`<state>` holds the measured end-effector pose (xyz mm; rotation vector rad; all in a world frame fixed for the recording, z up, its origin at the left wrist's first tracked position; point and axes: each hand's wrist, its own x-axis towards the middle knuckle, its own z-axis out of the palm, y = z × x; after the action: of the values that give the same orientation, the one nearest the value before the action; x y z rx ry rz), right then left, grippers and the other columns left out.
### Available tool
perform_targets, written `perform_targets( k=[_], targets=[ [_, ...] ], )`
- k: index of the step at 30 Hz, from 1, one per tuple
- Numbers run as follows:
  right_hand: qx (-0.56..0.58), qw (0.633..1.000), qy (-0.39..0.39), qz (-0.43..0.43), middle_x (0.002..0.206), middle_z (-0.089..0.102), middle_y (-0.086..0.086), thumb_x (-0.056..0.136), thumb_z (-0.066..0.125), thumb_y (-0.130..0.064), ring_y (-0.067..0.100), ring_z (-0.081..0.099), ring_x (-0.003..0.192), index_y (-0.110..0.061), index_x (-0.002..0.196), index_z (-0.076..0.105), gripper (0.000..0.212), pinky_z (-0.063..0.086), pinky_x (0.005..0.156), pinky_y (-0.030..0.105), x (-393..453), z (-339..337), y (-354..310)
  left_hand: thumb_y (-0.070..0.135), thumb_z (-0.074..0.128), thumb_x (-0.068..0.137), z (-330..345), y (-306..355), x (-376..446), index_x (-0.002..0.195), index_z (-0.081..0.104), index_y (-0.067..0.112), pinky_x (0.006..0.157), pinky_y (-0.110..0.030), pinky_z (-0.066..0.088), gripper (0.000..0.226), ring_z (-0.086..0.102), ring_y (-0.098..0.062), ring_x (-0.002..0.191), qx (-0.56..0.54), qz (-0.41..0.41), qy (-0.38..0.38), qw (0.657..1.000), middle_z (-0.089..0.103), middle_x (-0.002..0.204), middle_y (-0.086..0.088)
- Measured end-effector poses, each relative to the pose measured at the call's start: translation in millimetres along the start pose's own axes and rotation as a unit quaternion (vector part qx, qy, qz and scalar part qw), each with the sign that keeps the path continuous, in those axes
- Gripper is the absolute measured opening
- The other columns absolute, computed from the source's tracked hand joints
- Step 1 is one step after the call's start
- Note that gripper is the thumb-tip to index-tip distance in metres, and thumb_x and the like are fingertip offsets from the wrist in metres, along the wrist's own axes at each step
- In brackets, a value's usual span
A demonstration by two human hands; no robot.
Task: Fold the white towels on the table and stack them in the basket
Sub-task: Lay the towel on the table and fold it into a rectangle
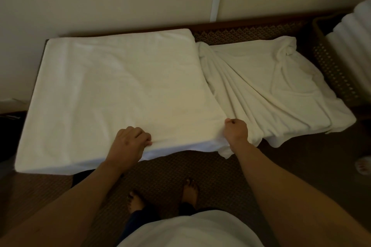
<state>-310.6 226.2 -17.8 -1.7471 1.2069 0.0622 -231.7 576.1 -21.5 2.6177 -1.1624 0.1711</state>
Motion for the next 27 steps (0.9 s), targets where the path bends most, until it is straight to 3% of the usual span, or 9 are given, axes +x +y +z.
perform_targets(
  k=[2, 4, 6, 9, 12, 18, 22, 25, 27],
  targets=[
    [-0.053, 0.999, -0.006, 0.001, 0.082, 0.057, 0.007, 0.102, 0.043, -0.02, 0.026, 0.058, 0.082, -0.01, 0.075, 0.055, 0.031, 0.046, 0.08, 0.037, -2, 6, -8, 0.031, 0.055, 0.094, -7, 7, 1, 0.09, 0.072, 0.017, 0.069, -0.038, 0.04, 0.022, 0.058, -0.027, 0.077, -0.003, -0.014, 0.001, 1.0, 0.064, 0.09, 0.0],
    [-0.132, 0.99, 0.044, -0.025, 0.114, 0.06, 0.01, 0.099, 0.043, -0.02, 0.032, 0.057, 0.111, -0.013, 0.11, 0.064, 0.024, 0.043, 0.098, 0.048, -12, 18, -16, 0.025, 0.06, 0.088, -13, 24, 5, 0.101, 0.072, 0.017, 0.078, -0.042, 0.043, 0.019, 0.061, -0.029, 0.093, -0.013, -0.033, 0.019, 0.999, 0.065, 0.103, -0.002],
    [-0.192, 0.957, 0.107, -0.187, 0.14, 0.052, 0.012, 0.098, 0.048, -0.018, 0.033, 0.048, 0.129, -0.018, 0.137, 0.055, 0.04, 0.036, 0.103, 0.056, -29, 35, -21, 0.022, 0.061, 0.088, -10, 49, 17, 0.118, 0.069, 0.015, 0.093, -0.045, 0.043, 0.033, 0.059, -0.03, 0.114, -0.037, -0.053, 0.014, 0.998, 0.063, 0.125, -0.007],
    [-0.304, 0.87, -0.004, -0.388, 0.166, 0.027, 0.007, 0.105, 0.04, -0.03, 0.03, 0.027, 0.15, -0.026, 0.156, 0.035, 0.052, 0.024, 0.114, 0.061, -46, 64, -27, 0.039, 0.042, 0.102, 12, 77, 36, 0.151, 0.047, 0.017, 0.118, -0.052, 0.027, 0.054, 0.033, -0.03, 0.149, -0.023, -0.092, -0.095, 0.991, 0.035, 0.163, -0.008],
    [-0.403, 0.826, -0.058, -0.39, 0.172, 0.0, -0.003, 0.107, 0.021, -0.05, 0.025, -0.003, 0.157, -0.035, 0.163, 0.01, 0.059, 0.003, 0.122, 0.061, -46, 81, -20, 0.055, 0.021, 0.105, 27, 70, 36, 0.161, 0.029, 0.027, 0.123, -0.057, 0.016, 0.063, 0.014, -0.027, 0.157, 0.018, -0.14, -0.149, 0.979, 0.016, 0.17, -0.002],
    [-0.432, 0.818, -0.031, -0.378, 0.171, -0.004, -0.006, 0.106, 0.013, -0.052, 0.023, -0.008, 0.157, -0.037, 0.163, 0.002, 0.059, 0.002, 0.124, 0.059, -45, 82, -14, 0.055, 0.014, 0.103, -3, -20, -38, 0.163, 0.015, 0.034, 0.125, -0.055, 0.009, 0.063, 0.006, -0.027, 0.158, 0.047, -0.299, -0.142, 0.943, 0.006, 0.172, 0.001],
    [-0.446, 0.816, -0.057, -0.364, 0.171, -0.01, -0.006, 0.106, 0.01, -0.051, 0.024, -0.014, 0.157, -0.036, 0.162, -0.003, 0.059, 0.0, 0.123, 0.062, -48, 82, -18, 0.055, 0.01, 0.102, -40, -79, -92, 0.163, 0.01, 0.033, 0.125, -0.056, 0.004, 0.065, 0.002, -0.029, 0.157, 0.043, -0.449, -0.137, 0.882, 0.002, 0.172, -0.001],
    [-0.447, 0.834, -0.025, -0.322, 0.171, -0.008, -0.001, 0.106, 0.019, -0.043, 0.029, -0.012, 0.157, -0.029, 0.163, 0.007, 0.06, -0.004, 0.119, 0.069, -57, 94, -29, 0.043, 0.021, 0.106, -47, -79, -83, 0.164, 0.013, 0.023, 0.124, -0.06, 0.0, 0.061, 0.001, -0.034, 0.157, 0.019, -0.56, -0.107, 0.821, -0.001, 0.172, -0.006],
    [-0.424, 0.836, -0.008, -0.349, 0.172, -0.006, 0.003, 0.104, 0.027, -0.039, 0.032, -0.008, 0.157, -0.023, 0.162, 0.016, 0.061, -0.005, 0.118, 0.069, -72, 115, -40, 0.041, 0.018, 0.104, -39, -48, -56, 0.164, 0.013, 0.021, 0.124, -0.06, 0.001, 0.063, 0.001, -0.037, 0.157, 0.03, -0.496, -0.092, 0.863, -0.002, 0.171, -0.009]
  ],
)
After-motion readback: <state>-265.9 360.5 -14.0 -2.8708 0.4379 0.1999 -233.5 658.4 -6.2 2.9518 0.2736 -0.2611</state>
